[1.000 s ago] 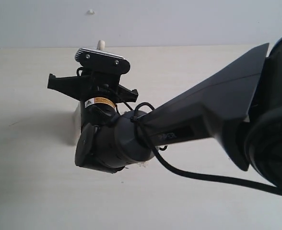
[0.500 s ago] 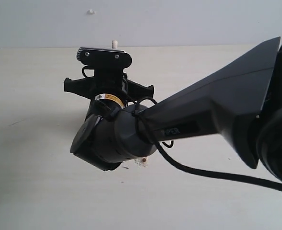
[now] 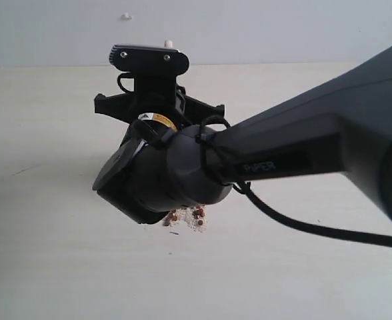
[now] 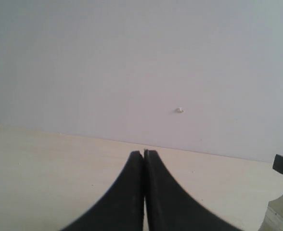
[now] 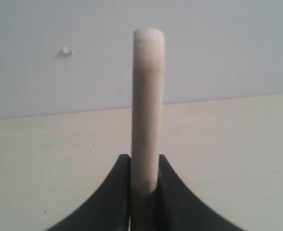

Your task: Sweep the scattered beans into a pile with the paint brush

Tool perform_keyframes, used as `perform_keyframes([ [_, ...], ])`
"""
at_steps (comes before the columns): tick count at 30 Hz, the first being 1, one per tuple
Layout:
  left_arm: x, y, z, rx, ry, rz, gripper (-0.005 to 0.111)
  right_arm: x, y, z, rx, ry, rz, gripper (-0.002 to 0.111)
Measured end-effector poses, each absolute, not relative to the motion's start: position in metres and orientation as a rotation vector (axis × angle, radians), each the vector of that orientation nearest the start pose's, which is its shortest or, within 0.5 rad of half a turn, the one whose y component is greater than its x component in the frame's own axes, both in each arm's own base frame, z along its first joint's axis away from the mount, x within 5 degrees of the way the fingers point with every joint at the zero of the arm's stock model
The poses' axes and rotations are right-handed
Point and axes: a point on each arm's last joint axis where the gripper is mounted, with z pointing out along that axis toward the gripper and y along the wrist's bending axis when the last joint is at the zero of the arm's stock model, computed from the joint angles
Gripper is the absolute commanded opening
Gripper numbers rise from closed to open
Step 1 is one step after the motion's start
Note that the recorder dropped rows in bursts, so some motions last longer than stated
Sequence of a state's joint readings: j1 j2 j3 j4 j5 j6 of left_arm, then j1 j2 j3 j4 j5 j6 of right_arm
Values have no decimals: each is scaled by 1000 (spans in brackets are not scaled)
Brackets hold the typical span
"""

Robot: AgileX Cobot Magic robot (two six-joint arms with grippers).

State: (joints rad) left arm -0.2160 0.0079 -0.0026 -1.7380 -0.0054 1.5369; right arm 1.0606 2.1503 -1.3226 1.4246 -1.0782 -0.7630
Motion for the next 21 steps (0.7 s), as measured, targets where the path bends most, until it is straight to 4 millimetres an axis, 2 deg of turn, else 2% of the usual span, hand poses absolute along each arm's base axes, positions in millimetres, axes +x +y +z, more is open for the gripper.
perform_keyframes([
  [6, 55, -12, 214, 7, 1499, -333, 0, 270, 329, 210, -93, 1761, -44, 0],
  [11, 55, -12, 214, 7, 1499, -333, 0, 254, 319, 234, -347, 1699, 2, 0],
  [14, 55, -12, 214, 7, 1499, -333, 0, 239, 305, 238, -487, 1629, 17, 0],
  [16, 55, -12, 214, 7, 1499, -333, 0, 228, 295, 233, -566, 1593, 41, 0],
  [21, 55, -12, 214, 7, 1499, -333, 0, 208, 282, 216, -814, 1531, 270, 0],
])
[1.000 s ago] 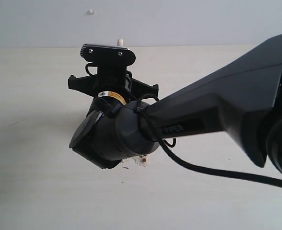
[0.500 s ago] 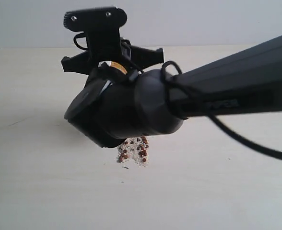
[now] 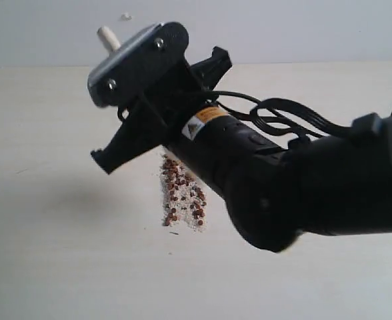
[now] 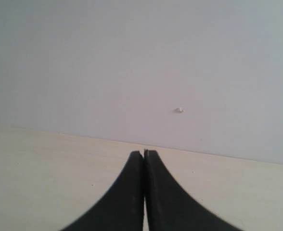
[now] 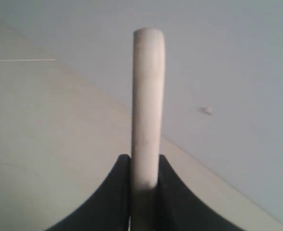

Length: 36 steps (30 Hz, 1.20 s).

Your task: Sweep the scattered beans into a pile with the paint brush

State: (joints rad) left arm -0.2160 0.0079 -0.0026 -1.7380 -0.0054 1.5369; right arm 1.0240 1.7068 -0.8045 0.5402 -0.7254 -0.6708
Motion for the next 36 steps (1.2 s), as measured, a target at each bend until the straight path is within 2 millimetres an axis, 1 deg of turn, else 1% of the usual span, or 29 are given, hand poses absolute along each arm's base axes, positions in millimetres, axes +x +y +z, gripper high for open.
perform_keyframes([
  [5, 55, -12, 214, 7, 1499, -333, 0, 193, 282, 201, -1079, 1447, 532, 0],
  [8, 55, -12, 214, 7, 1499, -333, 0, 190, 280, 199, -1202, 1412, 673, 0],
  [10, 55, -12, 214, 7, 1499, -333, 0, 191, 275, 198, -1264, 1384, 763, 0],
  [11, 55, -12, 214, 7, 1499, -333, 0, 194, 271, 200, -1273, 1367, 803, 0],
  [12, 55, -12, 214, 7, 1499, -333, 0, 198, 261, 201, -1311, 1332, 898, 0],
  [16, 55, -12, 214, 7, 1499, -333, 0, 213, 237, 205, -1277, 1345, 1044, 0],
  [17, 55, -12, 214, 7, 1499, -333, 0, 219, 224, 206, -1273, 1352, 1091, 0],
  [19, 55, -12, 214, 7, 1499, -333, 0, 222, 215, 206, -1284, 1332, 1138, 0],
  [21, 55, -12, 214, 7, 1499, -333, 0, 224, 210, 201, -1301, 1326, 1175, 0],
  [25, 55, -12, 214, 7, 1499, -333, 0, 229, 210, 167, -1322, 1421, 1249, 0],
  [27, 55, -12, 214, 7, 1499, -333, 0, 231, 211, 152, -1309, 1460, 1269, 0],
  [28, 55, -12, 214, 7, 1499, -333, 0, 232, 211, 148, -1298, 1460, 1276, 0],
  [30, 55, -12, 214, 7, 1499, -333, 0, 236, 212, 142, -1275, 1447, 1249, 0],
  [32, 55, -12, 214, 7, 1499, -333, 0, 241, 211, 140, -1241, 1445, 1220, 0],
  [36, 55, -12, 214, 7, 1499, -333, 0, 254, 209, 130, -1129, 1462, 1135, 0],
])
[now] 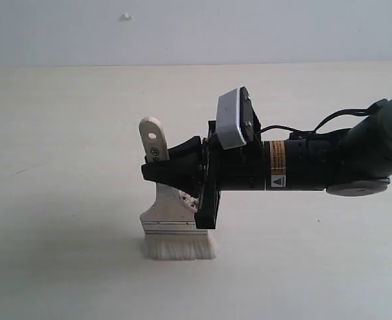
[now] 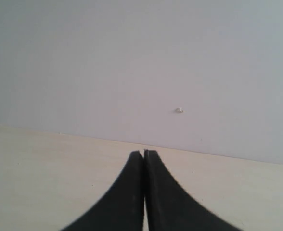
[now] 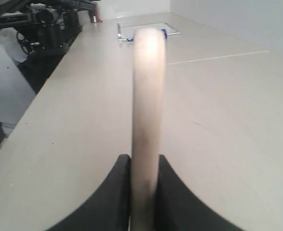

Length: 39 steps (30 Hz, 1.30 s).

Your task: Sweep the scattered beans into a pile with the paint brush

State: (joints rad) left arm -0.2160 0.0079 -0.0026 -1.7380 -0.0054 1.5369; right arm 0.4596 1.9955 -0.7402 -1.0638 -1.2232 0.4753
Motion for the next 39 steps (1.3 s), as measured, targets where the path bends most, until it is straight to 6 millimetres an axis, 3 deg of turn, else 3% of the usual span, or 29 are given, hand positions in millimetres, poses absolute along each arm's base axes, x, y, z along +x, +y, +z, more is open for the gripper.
perform_keyframes([
  [15, 55, -12, 214, 7, 1499, -333, 0, 293, 223, 136, -1145, 1453, 992, 0],
  [23, 55, -12, 214, 7, 1499, -333, 0, 295, 225, 141, -1138, 1450, 1037, 0],
  [28, 55, -12, 214, 7, 1499, -333, 0, 289, 225, 163, -1127, 1425, 1104, 0],
  [32, 55, -12, 214, 7, 1499, -333, 0, 284, 221, 192, -1145, 1428, 1062, 0],
  [39, 55, -12, 214, 7, 1499, -333, 0, 295, 199, 223, -965, 1743, 722, 0],
])
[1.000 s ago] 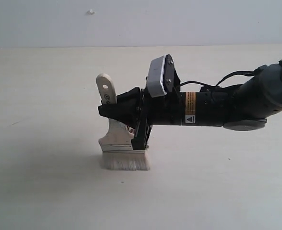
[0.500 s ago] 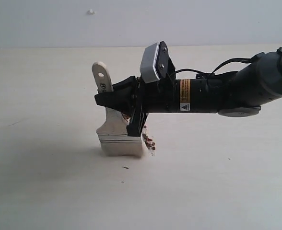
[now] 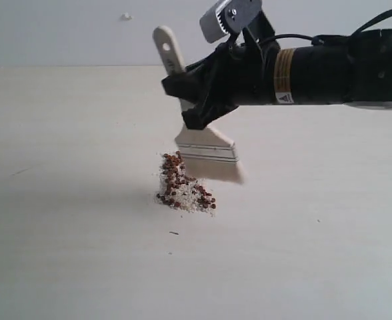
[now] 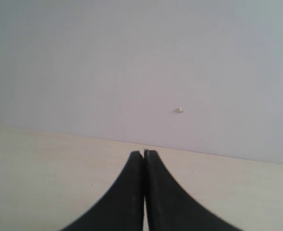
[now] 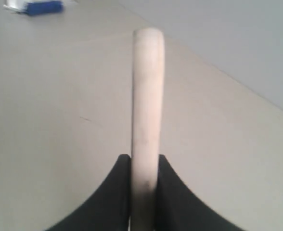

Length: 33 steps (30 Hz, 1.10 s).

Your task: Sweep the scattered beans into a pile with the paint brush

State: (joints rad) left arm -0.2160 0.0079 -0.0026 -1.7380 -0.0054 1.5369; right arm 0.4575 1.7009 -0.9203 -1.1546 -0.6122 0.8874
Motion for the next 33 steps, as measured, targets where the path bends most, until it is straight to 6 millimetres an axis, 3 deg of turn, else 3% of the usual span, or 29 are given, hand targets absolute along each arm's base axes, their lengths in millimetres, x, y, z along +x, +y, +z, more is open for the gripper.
perform_keyframes([
  [6, 55, -12, 214, 7, 1499, -333, 0, 307, 166, 229, -588, 2049, 372, 0],
  [10, 55, -12, 214, 7, 1499, -333, 0, 302, 164, 222, -522, 2163, 250, 0],
  [17, 55, -12, 214, 7, 1499, -333, 0, 300, 163, 224, -535, 2208, 26, 0],
  [25, 55, -12, 214, 7, 1499, -333, 0, 311, 121, 246, -182, 2143, -519, 0],
  [29, 55, -12, 214, 7, 1499, -333, 0, 305, 118, 243, -68, 2101, -543, 0],
  [33, 55, -12, 214, 7, 1499, -333, 0, 287, 143, 228, -69, 2007, -437, 0],
])
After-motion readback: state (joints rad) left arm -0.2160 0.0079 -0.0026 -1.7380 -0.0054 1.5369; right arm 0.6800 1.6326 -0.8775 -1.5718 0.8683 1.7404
